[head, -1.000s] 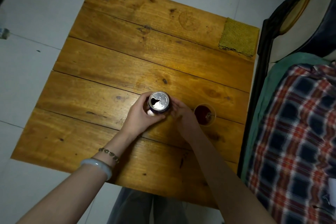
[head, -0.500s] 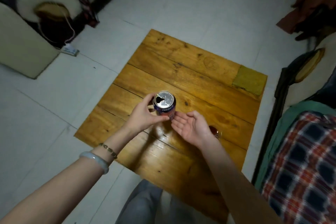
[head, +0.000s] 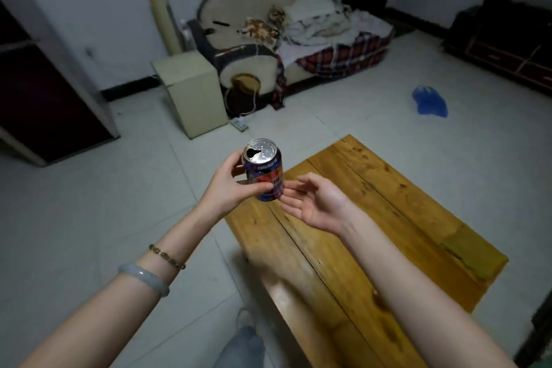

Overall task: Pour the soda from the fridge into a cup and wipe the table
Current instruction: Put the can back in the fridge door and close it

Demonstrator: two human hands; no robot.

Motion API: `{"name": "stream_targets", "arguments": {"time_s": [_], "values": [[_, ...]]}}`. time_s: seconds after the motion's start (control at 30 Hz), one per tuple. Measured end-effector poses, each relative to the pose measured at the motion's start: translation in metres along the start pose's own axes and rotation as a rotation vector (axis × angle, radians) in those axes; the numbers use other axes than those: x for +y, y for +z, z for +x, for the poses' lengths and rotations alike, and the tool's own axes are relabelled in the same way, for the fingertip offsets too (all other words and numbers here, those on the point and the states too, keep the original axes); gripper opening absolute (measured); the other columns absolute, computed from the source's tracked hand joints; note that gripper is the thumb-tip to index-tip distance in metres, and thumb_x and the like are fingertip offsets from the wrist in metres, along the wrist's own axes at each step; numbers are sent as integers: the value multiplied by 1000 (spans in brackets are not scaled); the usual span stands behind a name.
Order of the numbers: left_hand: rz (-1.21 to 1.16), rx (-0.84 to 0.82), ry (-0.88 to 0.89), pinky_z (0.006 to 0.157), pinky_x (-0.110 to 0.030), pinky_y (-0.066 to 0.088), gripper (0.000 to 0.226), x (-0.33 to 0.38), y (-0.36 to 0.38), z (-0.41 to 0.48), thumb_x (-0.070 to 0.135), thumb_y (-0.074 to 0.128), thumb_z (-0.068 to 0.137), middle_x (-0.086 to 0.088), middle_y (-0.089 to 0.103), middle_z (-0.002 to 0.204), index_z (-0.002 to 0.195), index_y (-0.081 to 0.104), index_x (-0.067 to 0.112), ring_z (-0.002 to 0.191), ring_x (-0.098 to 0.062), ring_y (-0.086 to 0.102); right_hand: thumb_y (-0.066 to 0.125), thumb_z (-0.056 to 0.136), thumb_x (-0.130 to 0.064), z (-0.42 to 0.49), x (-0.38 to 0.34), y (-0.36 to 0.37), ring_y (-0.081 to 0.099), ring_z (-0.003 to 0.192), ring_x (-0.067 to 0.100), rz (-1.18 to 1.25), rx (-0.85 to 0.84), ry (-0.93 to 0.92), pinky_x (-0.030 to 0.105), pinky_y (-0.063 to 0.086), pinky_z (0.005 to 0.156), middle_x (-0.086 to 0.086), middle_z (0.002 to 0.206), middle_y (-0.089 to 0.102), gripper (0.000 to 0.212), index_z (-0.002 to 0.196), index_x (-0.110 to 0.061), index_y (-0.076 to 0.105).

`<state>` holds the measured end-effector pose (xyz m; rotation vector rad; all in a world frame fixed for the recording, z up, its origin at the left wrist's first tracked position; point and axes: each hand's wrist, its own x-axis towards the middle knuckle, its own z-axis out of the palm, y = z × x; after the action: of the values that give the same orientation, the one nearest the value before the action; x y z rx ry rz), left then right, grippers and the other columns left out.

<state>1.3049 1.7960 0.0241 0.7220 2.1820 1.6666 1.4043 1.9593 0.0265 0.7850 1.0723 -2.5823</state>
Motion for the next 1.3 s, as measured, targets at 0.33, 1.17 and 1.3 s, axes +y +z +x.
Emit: {"name": "stream_targets", "arguments": {"time_s": [0.33, 1.17, 1.3], "values": [[80, 451, -46, 86, -17, 44, 64, 20, -187, -99, 22, 87, 63, 11, 65, 112, 119, 56, 25, 105, -2, 58, 35, 93, -22, 45, 44, 196, 49, 122, 26, -316, -346, 187, 36, 36, 107, 20, 131, 51, 43, 126, 3, 47], [232, 824, -138, 100, -37, 41, 83, -18, -600, -303, 44, 81, 55, 3, 59, 125, 129, 50, 20, 117, -17, 52, 40, 94, -26, 122, 284, 613, 47, 125, 27, -679, -656, 336, 36, 36, 108, 17, 121, 55, 35, 112, 1, 52], [195, 840, -158, 101, -40, 42, 94, -39, -645, -304, 55, 84, 48, 4, 59, 126, 130, 49, 23, 117, -16, 54, 41, 94, -26, 146, 301, 650, 47, 125, 28, -704, -655, 337, 38, 35, 109, 19, 124, 53, 33, 111, 1, 53]]}}
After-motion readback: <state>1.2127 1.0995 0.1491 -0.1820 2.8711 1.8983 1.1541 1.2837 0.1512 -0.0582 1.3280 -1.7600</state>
